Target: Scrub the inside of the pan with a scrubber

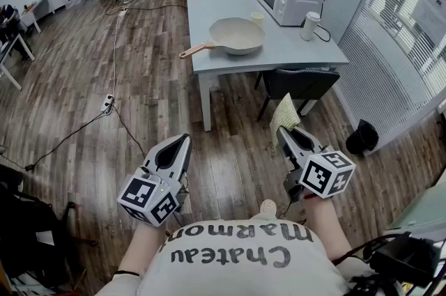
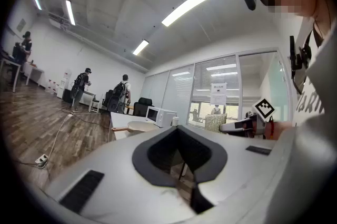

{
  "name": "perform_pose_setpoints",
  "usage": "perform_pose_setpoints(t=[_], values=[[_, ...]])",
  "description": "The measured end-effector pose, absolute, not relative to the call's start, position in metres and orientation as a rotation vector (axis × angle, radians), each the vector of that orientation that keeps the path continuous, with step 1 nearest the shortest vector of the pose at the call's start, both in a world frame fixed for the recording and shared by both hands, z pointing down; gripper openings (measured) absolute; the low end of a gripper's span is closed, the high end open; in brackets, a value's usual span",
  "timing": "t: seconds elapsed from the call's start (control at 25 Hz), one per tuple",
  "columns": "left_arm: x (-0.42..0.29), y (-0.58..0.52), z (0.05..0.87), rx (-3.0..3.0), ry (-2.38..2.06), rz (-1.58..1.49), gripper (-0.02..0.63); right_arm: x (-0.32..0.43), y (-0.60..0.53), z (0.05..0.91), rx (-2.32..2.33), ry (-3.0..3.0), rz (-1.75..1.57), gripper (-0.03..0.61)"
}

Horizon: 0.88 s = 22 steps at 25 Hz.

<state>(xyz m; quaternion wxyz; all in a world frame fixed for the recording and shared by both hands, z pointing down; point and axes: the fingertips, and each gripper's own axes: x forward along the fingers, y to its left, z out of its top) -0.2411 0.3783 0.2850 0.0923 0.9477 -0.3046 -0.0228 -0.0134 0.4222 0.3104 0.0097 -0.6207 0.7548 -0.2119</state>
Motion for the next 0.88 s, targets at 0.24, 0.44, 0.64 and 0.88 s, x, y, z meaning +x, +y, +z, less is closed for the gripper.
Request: perform_pose_setpoints(t=[0.24,0.44,0.64,0.88], values=[[-0.247,0.384,0.285,2.824,-0.898,-0.057,0.015,-0.023,0.427,0.312,-1.930,2.361,-0.662,0.064],[-0.246,0.387,0.289,2.812,-0.888,-0.059,0.015,-0.022,0.431,0.317,-1.943,2.360,-0.672,0.064],[-0.244,0.383,0.304,2.766,-0.893,-0.034,0.015,-0.017,0.419,0.323,-1.899,2.338,-0.714,0.064],[-0.236,0.353,0.300,2.721,-0.893,-0.073,0.015,-0.007,0.376,0.331,-1.879,2.346,-0.766,0.064]])
